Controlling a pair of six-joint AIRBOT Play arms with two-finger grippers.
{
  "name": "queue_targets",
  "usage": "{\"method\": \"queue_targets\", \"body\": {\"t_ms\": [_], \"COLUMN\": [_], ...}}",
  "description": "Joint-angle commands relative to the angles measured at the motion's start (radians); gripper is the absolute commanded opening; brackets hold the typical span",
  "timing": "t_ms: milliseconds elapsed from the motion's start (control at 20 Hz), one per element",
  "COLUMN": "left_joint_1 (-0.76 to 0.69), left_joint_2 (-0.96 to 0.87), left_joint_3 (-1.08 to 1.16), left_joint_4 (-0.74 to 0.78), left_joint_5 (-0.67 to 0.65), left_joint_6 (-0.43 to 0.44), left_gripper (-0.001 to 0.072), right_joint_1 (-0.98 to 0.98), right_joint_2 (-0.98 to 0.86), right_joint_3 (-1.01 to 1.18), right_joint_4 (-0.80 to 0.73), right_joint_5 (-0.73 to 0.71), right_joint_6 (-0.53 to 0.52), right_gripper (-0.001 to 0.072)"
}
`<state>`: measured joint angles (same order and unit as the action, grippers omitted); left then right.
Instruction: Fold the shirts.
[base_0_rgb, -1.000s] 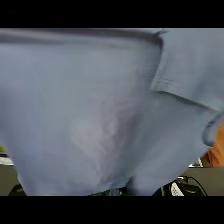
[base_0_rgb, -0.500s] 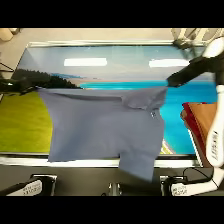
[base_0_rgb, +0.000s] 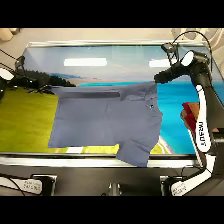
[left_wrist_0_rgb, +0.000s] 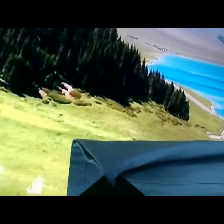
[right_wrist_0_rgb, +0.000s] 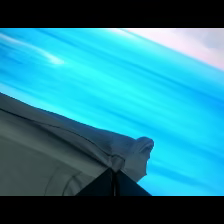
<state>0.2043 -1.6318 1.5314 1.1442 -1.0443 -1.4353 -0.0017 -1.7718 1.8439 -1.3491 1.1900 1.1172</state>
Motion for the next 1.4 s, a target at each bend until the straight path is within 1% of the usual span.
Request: {"method": "queue_targets", "body": {"t_ms": [0, 100, 200, 300, 450, 650, 750, 800, 850, 900, 950, 1050, 1150, 1200, 1350], "left_joint_1": [0.005, 0.006, 0.002, 0.000, 0.000, 0.002, 0.002, 0.002, 0.002, 0.002, 0.002, 0.008, 0.034, 0.045, 0.055], "left_joint_2": [-0.027, -0.032, -0.044, -0.045, -0.045, -0.046, -0.047, -0.047, -0.046, -0.044, -0.041, -0.021, 0.039, 0.091, 0.278], "left_joint_3": [0.016, 0.015, 0.004, -0.025, -0.083, -0.158, -0.159, -0.143, -0.113, -0.076, -0.030, 0.027, -0.019, -0.099, -0.463], "left_joint_4": [0.008, 0.008, 0.033, 0.108, 0.140, 0.149, 0.153, 0.139, 0.137, 0.142, 0.170, 0.244, 0.251, 0.251, 0.237], "left_joint_5": [-0.055, -0.165, -0.280, -0.350, -0.404, -0.399, -0.356, -0.341, -0.344, -0.369, -0.409, -0.489, -0.528, -0.514, -0.432], "left_joint_6": [0.071, 0.071, 0.083, 0.081, 0.078, 0.074, 0.029, 0.016, 0.013, 0.011, 0.014, 0.004, -0.066, -0.091, -0.092], "left_gripper": [0.0026, 0.0026, 0.0025, 0.0025, 0.0025, 0.0025, 0.0030, 0.0103, 0.0328, 0.0497, 0.0515, 0.0512, 0.0512, 0.0512, 0.0509], "right_joint_1": [0.000, 0.000, 0.000, 0.000, 0.000, 0.000, 0.000, 0.000, -0.001, -0.001, -0.002, -0.035, -0.096, -0.116, -0.130], "right_joint_2": [-0.003, -0.004, -0.006, -0.006, -0.006, -0.008, -0.011, -0.007, -0.002, 0.009, 0.025, 0.074, 0.132, 0.177, 0.346], "right_joint_3": [0.000, -0.005, -0.054, -0.126, -0.215, -0.287, -0.297, -0.297, -0.286, -0.261, -0.229, -0.206, -0.243, -0.307, -0.621], "right_joint_4": [-0.024, -0.028, -0.031, -0.030, -0.019, -0.019, -0.019, -0.015, 0.005, -0.005, -0.040, -0.091, -0.080, -0.090, -0.080], "right_joint_5": [0.159, 0.328, 0.400, 0.438, 0.437, 0.366, 0.340, 0.316, 0.316, 0.343, 0.390, 0.494, 0.536, 0.511, 0.339], "right_joint_6": [-0.120, -0.120, -0.117, -0.085, -0.057, 0.013, 0.038, 0.057, 0.064, 0.035, -0.004, -0.021, -0.024, -0.024, -0.028], "right_gripper": [0.0013, 0.0013, 0.0013, 0.0013, 0.0013, 0.0013, 0.0016, 0.0101, 0.0348, 0.0537, 0.0563, 0.0564, 0.0546, 0.0528, 0.0527]}}
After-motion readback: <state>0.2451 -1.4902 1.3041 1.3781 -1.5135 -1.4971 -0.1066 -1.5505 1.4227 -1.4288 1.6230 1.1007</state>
